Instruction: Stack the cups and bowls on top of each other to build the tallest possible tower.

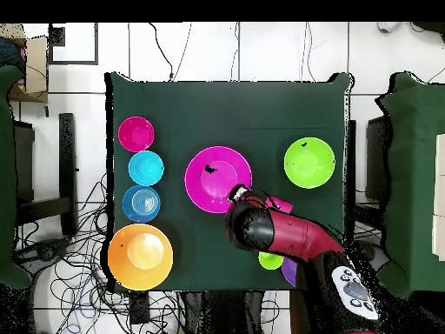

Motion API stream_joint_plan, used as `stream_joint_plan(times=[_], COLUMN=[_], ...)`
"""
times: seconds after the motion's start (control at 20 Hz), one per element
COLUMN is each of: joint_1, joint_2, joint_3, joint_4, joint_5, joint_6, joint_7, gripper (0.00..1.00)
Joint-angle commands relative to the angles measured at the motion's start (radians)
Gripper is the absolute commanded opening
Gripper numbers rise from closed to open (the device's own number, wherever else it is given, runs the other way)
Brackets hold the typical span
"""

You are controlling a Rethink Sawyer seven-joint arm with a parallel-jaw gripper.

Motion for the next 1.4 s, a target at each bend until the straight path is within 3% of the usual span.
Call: stream_joint_plan(times=[0.05,1.4], joint_1=[-0.007,0.016], joint_2=[0.037,0.083], joint_3=[0.051,0.048], joint_4=[0.04,0.019], joint_5=[-0.064,-0.07], joint_6=[0.053,0.004], joint_7=[0.012,0.039], gripper=[1.0,1.0])
